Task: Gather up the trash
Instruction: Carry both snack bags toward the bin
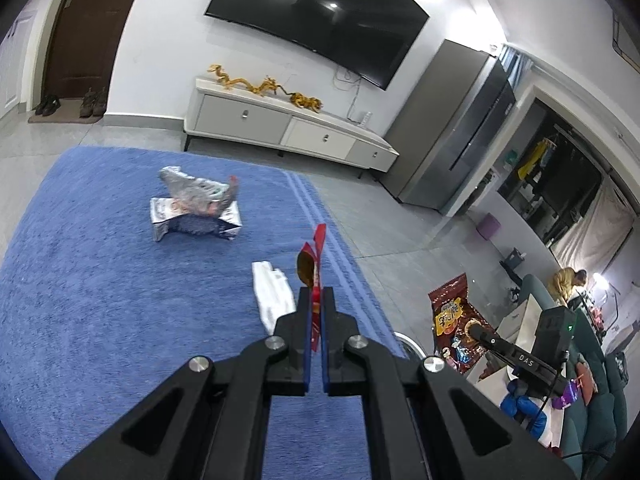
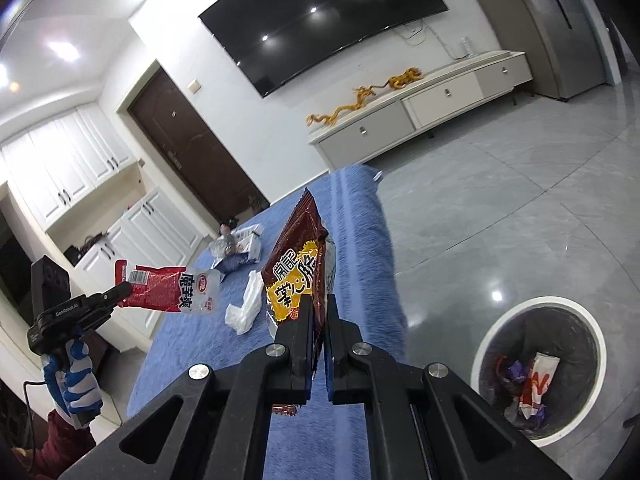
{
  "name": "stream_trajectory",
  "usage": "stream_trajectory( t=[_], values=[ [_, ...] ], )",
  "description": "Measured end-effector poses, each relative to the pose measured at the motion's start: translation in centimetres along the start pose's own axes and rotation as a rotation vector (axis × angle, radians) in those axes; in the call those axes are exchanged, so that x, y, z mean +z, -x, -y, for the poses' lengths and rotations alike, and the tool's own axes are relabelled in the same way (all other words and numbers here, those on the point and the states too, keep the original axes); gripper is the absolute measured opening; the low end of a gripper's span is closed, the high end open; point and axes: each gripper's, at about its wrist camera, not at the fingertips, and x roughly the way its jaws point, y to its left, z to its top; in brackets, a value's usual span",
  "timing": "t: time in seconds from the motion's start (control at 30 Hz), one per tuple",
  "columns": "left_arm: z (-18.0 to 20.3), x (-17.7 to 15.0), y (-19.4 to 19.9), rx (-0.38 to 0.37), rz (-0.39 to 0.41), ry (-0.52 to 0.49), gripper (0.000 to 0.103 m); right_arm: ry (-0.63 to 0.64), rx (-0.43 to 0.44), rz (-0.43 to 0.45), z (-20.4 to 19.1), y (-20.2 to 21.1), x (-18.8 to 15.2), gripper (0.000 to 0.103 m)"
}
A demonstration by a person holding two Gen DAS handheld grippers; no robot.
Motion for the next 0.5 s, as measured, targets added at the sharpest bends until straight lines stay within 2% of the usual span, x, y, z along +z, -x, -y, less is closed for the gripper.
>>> stream_trajectory(
  t=[0.27, 0.5],
  values=[
    [4.7, 0.3, -2.6, -0.038, -0.038, -0.070, 0.003, -0.052, -0.025, 0.059, 3.9, 2.9, -1.0, 0.005],
    [8.5, -0.3, -6.5, -0.075, -0.110, -0.130, 0.003, -0.130, -0.058, 0.095, 7.8, 4.7, -2.1, 0.005]
  ],
)
